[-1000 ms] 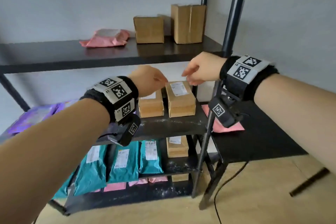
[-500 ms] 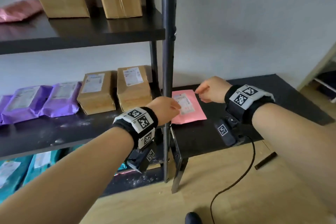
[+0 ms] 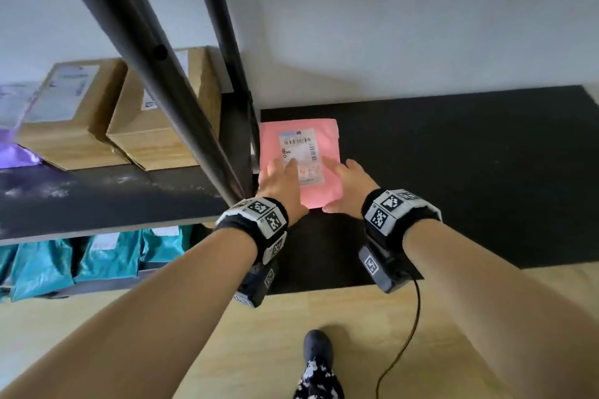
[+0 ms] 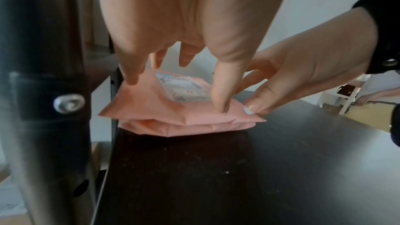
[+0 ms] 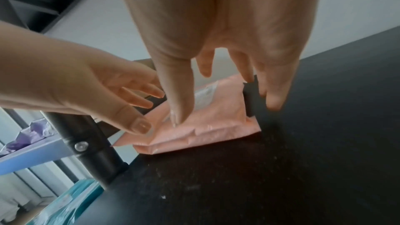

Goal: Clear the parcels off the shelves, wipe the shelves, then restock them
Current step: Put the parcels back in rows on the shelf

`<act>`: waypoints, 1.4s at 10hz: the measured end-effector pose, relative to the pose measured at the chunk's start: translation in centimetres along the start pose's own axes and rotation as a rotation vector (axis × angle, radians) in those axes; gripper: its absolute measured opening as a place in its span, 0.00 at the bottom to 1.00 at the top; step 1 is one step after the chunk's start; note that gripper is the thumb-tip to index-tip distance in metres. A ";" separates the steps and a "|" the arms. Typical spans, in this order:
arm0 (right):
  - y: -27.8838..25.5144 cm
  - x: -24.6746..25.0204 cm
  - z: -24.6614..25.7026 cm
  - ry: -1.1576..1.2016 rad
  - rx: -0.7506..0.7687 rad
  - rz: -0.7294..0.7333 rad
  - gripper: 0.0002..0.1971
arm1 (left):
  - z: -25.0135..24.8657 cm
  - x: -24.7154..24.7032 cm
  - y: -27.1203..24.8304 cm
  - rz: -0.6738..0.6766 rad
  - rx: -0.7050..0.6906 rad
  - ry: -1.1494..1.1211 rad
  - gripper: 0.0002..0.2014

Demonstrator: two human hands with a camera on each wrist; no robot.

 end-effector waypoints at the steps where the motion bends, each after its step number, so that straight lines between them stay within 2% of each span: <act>1: 1.4 -1.5 -0.6 0.007 -0.030 0.035 0.52 | 0.0 -1.2 1.3 0.009 0.078 0.079 0.49; 2: 2.1 -2.2 -0.7 -0.046 0.029 0.010 0.51 | 0.0 -1.7 1.7 0.052 0.128 0.103 0.56; 4: 2.4 -2.9 -1.1 0.004 0.078 -0.072 0.46 | 0.0 -2.0 1.5 0.021 0.115 0.126 0.57; 8: -0.3 -4.1 -3.4 0.160 0.031 -0.154 0.35 | 0.4 -3.5 -1.3 0.008 -0.068 0.028 0.44; 9: -1.5 -4.2 -3.6 0.193 0.023 -0.209 0.32 | 0.4 -3.3 -2.7 0.005 -0.042 -0.044 0.41; 11: -5.6 -3.4 -2.9 0.168 0.043 -0.270 0.32 | -0.1 -1.7 -6.1 -0.071 -0.146 0.030 0.36; 12: -8.9 -2.5 -2.2 0.080 0.038 -0.258 0.39 | 0.1 -0.3 -8.4 -0.091 -0.181 -0.008 0.34; 14: -17.7 -2.4 1.3 0.033 0.034 -0.350 0.41 | 2.3 3.4 -16.5 -0.191 -0.309 -0.049 0.32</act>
Point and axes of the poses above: each hand's wrist, its own y-axis towards the middle knuckle, its own x-axis out of the back of the hand, z = x × y, the point moved 2 cm from there along y, towards the middle knuckle, and after that the axes turned 15 degrees about -z, right-handed, at the moved point
